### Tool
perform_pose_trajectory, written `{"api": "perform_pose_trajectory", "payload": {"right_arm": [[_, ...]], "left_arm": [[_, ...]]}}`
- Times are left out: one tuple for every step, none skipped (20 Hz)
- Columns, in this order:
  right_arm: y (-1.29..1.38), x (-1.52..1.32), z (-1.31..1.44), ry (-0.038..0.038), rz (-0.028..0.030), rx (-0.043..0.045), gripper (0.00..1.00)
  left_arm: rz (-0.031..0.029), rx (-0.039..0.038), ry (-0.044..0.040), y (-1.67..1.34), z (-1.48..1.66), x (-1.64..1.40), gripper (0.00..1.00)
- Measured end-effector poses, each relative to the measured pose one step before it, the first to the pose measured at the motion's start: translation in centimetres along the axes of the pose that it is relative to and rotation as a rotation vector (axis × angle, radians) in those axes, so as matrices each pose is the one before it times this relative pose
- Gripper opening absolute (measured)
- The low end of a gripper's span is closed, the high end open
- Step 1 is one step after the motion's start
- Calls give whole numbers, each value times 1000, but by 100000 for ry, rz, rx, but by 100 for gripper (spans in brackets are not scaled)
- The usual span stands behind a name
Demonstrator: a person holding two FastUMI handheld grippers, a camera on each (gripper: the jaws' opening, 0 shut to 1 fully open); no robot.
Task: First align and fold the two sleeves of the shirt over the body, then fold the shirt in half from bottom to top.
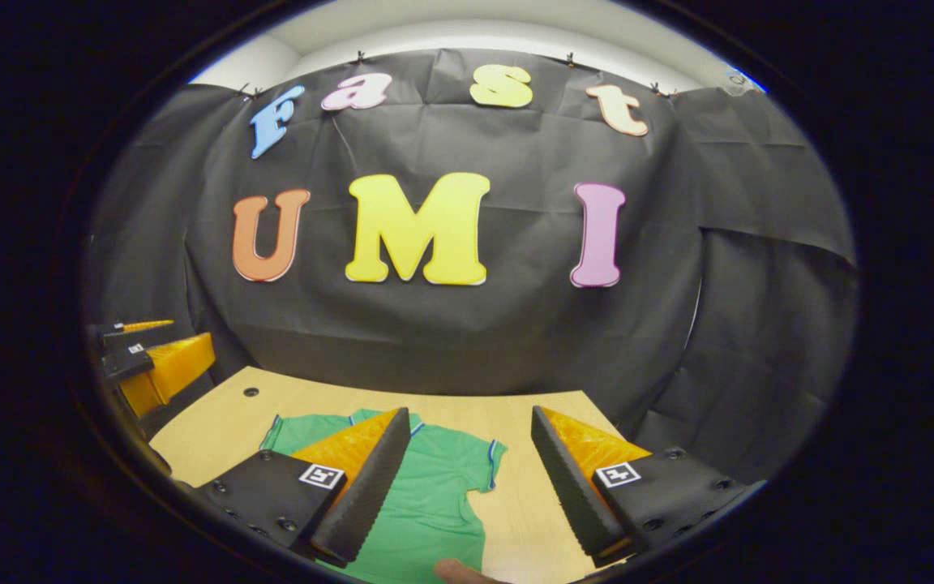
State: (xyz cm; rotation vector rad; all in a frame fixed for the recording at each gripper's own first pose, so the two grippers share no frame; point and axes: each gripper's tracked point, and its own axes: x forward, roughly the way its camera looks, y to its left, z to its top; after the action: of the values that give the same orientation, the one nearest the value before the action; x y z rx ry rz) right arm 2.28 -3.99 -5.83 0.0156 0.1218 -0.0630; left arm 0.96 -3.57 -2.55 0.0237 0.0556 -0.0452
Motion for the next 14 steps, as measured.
{"api": "perform_pose_trajectory", "payload": {"right_arm": [[-191, 888, -1154, 2355, -442, -335, 96], [75, 766, -717, 1778, 504, 317, 94], [-148, 818, -950, 1753, -2, 140, 98], [-161, 1140, -768, 1682, 0, -10, 96], [-169, 1279, -901, 1538, -88, -187, 96], [-266, 1367, -881, 1689, -52, -279, 96], [-352, 1540, -961, 1940, -501, 203, 96], [-367, 1592, -950, 2200, -357, 296, 96], [-368, 1759, -1023, 2768, -279, 424, 96], [-272, 1703, -1016, 3006, 27, 436, 94], [-200, 1495, -1137, 2998, -158, 222, 96], [-339, 1688, -1059, 2452, -515, -472, 94], [-280, 1347, -994, 2021, -313, -1277, 96], [-465, 1432, -895, 2160, -982, -1176, 94]], "left_arm": [[41, -22, 349, -102, -88, 43, 99], [522, -20, 175, -149, -144, 77, 99], [284, -105, 324, -40, -54, 61, 99], [356, 35, 462, -139, -61, 92, 99], [235, 235, 338, -167, -77, -29, 99], [611, 388, 476, -77, -142, 41, 99], [485, 202, 514, -41, -118, 13, 99], [204, 300, 608, -317, -112, 6, 99], [1173, 570, 1353, -60, -297, 69, 99], [889, 307, 1635, -14, -503, 63, 99], [1016, 29, 1432, -40, -412, -59, 99], [1025, 245, 1175, -164, -331, -131, 99], [1585, 512, 1483, 38, -391, -164, 99], [1639, 317, 1781, 266, -588, -50, 99]]}}
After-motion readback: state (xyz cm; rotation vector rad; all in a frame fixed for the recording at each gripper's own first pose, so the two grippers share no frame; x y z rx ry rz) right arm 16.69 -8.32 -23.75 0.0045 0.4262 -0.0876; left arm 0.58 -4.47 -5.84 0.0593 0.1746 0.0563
